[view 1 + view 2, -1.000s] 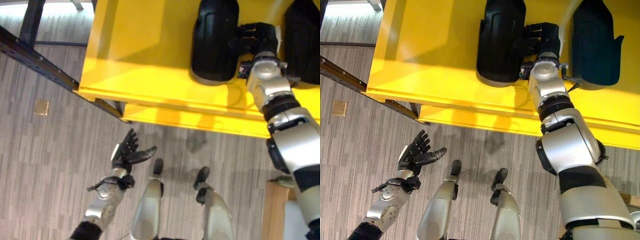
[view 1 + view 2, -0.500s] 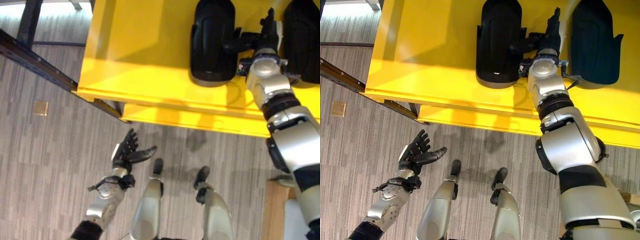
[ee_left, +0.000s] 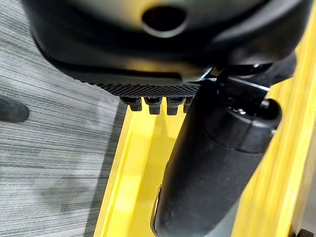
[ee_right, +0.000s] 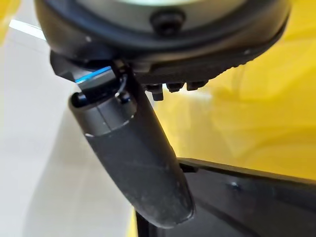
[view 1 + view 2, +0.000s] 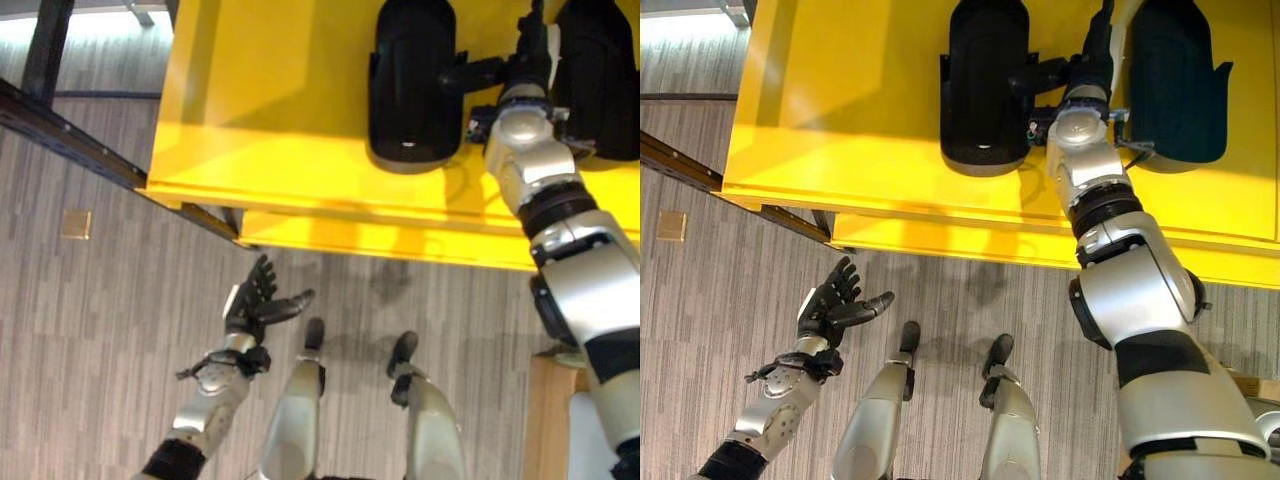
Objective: Move parts from the plastic box to the shelf.
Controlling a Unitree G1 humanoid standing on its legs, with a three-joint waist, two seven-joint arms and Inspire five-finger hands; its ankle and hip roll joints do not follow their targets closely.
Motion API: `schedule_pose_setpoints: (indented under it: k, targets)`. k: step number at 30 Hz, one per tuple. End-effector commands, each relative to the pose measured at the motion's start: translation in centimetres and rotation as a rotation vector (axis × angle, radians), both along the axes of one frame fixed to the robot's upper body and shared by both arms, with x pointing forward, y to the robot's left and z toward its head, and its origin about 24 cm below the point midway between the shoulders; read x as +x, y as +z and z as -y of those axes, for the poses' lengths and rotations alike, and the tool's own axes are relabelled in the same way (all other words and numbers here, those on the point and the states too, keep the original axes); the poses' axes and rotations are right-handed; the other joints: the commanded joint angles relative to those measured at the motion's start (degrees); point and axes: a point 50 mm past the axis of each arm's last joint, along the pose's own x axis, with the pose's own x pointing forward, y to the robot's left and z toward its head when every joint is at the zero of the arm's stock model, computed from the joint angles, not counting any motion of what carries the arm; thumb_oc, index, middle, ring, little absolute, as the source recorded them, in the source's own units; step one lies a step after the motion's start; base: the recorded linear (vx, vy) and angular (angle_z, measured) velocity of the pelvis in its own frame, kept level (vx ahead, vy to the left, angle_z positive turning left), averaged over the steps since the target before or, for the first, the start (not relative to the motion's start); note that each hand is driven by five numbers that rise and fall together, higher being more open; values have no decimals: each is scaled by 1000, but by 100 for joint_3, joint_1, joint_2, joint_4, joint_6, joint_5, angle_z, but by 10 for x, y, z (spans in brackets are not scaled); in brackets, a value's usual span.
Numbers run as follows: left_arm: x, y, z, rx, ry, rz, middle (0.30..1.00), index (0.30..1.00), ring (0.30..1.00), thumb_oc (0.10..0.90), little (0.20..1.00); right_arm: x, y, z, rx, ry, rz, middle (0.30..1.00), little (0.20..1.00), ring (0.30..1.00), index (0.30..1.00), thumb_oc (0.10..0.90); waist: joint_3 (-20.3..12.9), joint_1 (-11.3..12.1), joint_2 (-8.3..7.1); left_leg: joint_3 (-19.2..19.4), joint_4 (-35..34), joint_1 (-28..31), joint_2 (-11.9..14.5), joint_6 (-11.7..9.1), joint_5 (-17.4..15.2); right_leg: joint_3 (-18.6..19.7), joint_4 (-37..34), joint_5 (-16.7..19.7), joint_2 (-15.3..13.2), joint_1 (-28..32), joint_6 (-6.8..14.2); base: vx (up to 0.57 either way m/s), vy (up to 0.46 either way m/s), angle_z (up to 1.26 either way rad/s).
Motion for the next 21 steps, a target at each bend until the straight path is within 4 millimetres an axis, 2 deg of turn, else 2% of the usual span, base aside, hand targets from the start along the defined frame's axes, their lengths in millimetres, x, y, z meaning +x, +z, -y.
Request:
schedule_pose_setpoints:
  k: [1, 8, 9, 15, 19, 21]
  targets:
    - [-4, 25, -11, 15, 0, 143, 1000, 1000, 1000, 900, 1000, -26, 77, -30, -106, 65, 310, 1000, 1000, 1000, 1000, 900, -505, -7, -272, 67, -306, 581, 408, -101, -288, 312, 656, -284, -486, 63, 490, 0, 0, 0]
    - [-5, 24, -16, 25, 11, 134, 1000, 1000, 1000, 900, 1000, -34, 84, -51, -109, 147, 380, 1000, 1000, 1000, 1000, 900, -583, -44, -345, 83, -346, 667, 421, -107, -292, 331, 564, -235, -470, 149, 494, -1, 2, -1]
    - [-6, 23, -18, 30, 17, 127, 1000, 1000, 1000, 900, 1000, -39, 86, -61, -112, 192, 415, 1000, 1000, 1000, 1000, 900, -618, -60, -364, 99, -377, 705, 430, -108, -288, 345, 530, -219, -463, 174, 498, -3, 14, -6]
    - [-8, 18, -22, 41, 31, 104, 1000, 1000, 1000, 900, 1000, -55, 85, -83, -85, 330, 507, 1000, 1000, 1000, 1000, 900, -692, -126, -424, 143, -443, 816, 442, -101, -281, 377, 435, -175, -432, 274, 491, 0, 5, -7]
    - [-11, 14, -24, 40, 38, 81, 1000, 1000, 1000, 900, 1000, -68, 74, -90, -1, 448, 565, 1000, 1000, 1000, 1000, 900, -741, -207, -477, 196, -546, 917, 468, -90, -254, 415, 299, -123, -403, 350, 497, 0, 2, -4]
    - [-13, 9, -24, 40, 45, 60, 1000, 1000, 1000, 900, 1000, -75, 55, -88, 27, 504, 572, 1000, 1000, 1000, 1000, 900, -787, -271, -507, 246, -649, 1001, 479, -73, -217, 450, 152, -70, -380, 421, 501, 4, 7, -6]
